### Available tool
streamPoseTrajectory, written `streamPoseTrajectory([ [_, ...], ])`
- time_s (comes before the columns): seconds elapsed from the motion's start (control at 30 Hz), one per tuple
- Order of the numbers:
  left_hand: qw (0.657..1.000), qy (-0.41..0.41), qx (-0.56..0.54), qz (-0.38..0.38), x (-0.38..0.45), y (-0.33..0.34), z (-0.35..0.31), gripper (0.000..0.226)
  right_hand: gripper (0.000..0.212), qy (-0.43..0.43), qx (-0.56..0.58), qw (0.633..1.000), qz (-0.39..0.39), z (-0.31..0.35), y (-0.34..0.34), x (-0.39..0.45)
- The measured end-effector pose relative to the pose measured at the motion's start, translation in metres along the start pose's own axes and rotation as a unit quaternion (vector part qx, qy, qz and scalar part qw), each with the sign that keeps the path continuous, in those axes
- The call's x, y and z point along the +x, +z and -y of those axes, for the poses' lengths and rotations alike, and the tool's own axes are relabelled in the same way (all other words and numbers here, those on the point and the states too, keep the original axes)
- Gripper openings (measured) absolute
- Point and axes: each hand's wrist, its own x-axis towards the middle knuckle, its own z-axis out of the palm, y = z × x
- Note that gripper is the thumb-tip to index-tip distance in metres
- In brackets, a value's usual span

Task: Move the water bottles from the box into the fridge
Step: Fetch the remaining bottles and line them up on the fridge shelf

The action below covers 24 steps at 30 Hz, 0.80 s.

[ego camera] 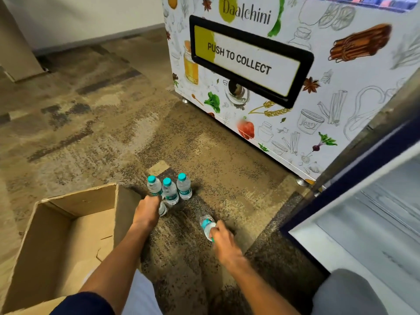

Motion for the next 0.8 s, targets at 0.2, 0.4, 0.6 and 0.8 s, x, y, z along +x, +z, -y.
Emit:
streamPoseTrajectory([
  [0.2,0.995,0.080,0.032,0.042,-0.019,-0.002,-0.032,0.011,0.039,0.054,0.015,0.998,0.009,-0.003,-0.033,-0.016],
  [0.4,0.975,0.196,0.090,0.046,-0.036,-0.030,-0.081,0.033,0.032,0.087,0.027,0.995,0.047,-0.026,-0.081,-0.034],
  [0.6,0.933,0.355,0.063,0.013,-0.054,-0.066,-0.137,0.043,0.027,0.093,0.016,0.992,0.085,-0.053,-0.144,-0.066],
  [0.8,0.882,0.467,0.059,-0.009,-0.077,-0.101,-0.208,0.051,0.036,0.037,-0.020,0.996,0.085,-0.075,-0.223,-0.105],
])
